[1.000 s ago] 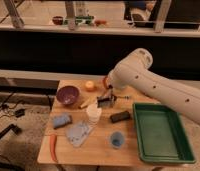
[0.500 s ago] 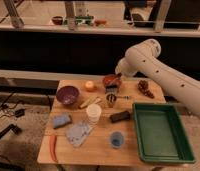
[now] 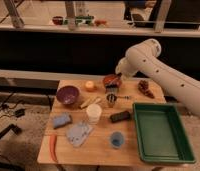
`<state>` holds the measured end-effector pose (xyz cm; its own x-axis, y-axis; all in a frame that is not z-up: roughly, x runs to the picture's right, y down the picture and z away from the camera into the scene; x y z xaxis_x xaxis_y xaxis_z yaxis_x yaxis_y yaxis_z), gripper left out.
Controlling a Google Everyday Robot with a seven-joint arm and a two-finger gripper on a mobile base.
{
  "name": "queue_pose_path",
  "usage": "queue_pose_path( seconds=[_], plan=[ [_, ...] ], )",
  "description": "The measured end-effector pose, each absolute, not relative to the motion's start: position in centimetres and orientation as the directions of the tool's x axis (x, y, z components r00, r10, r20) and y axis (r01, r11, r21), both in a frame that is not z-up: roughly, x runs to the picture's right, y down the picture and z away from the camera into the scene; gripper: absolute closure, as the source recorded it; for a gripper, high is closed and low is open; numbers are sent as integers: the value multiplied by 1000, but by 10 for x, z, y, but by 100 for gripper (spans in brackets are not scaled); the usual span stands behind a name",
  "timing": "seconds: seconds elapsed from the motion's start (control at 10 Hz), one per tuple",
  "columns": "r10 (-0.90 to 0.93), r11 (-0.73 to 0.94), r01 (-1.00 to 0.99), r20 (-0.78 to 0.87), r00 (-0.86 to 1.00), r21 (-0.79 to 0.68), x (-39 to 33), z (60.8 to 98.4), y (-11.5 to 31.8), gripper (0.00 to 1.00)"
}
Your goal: Wipe red bowl with brush
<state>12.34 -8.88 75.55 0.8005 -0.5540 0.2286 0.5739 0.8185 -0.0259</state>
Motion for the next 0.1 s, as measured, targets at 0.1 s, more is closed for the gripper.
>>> queue_pose_path(
  seconds=[0.1],
  plan=[
    [-562,818,576,193,804,-17,120,760,-94,97]
  ],
)
